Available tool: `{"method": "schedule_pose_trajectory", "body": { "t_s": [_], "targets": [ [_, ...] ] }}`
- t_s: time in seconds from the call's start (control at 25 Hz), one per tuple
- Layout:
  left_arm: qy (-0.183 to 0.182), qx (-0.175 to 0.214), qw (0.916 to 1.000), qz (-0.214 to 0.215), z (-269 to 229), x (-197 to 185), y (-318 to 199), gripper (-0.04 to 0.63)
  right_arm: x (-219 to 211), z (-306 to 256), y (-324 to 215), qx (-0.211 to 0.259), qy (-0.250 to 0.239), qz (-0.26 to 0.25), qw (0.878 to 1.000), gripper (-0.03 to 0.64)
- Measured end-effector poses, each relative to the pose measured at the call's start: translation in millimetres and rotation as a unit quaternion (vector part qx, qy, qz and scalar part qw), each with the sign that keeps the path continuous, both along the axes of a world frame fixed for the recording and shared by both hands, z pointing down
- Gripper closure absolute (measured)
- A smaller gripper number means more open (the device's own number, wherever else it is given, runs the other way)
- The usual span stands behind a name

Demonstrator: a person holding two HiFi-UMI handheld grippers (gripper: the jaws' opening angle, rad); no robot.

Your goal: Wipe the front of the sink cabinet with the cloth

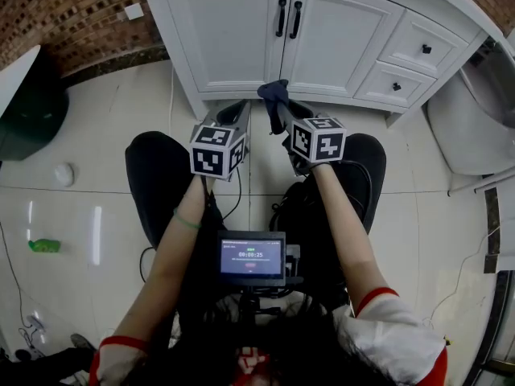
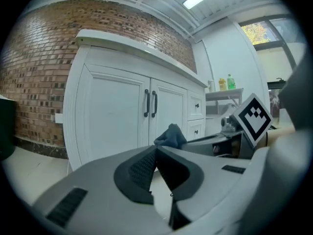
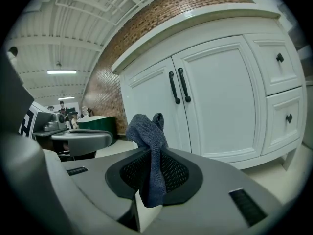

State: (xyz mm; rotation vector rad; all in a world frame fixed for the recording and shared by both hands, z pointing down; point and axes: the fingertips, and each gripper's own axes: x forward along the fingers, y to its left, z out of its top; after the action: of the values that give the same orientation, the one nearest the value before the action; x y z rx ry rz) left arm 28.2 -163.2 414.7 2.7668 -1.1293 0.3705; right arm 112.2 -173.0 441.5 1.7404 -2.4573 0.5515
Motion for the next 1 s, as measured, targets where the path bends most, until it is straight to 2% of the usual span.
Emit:
{"method": "schedule_pose_trajectory", "body": {
  "t_s": [0.36, 1.0],
  "targets": [
    [0.004, 0.013, 0.9997, -0.018, -5, -16, 10, 0.575, -10, -7, 16, 0.015, -0.03, 0.007, 0.999, 0.555],
    [-0.004, 0.012, 0.9997, -0.022, 0, -21, 12, 0.574, -12, -3, 18, 0.009, -0.023, 0.006, 1.0, 0.555]
  ]
}}
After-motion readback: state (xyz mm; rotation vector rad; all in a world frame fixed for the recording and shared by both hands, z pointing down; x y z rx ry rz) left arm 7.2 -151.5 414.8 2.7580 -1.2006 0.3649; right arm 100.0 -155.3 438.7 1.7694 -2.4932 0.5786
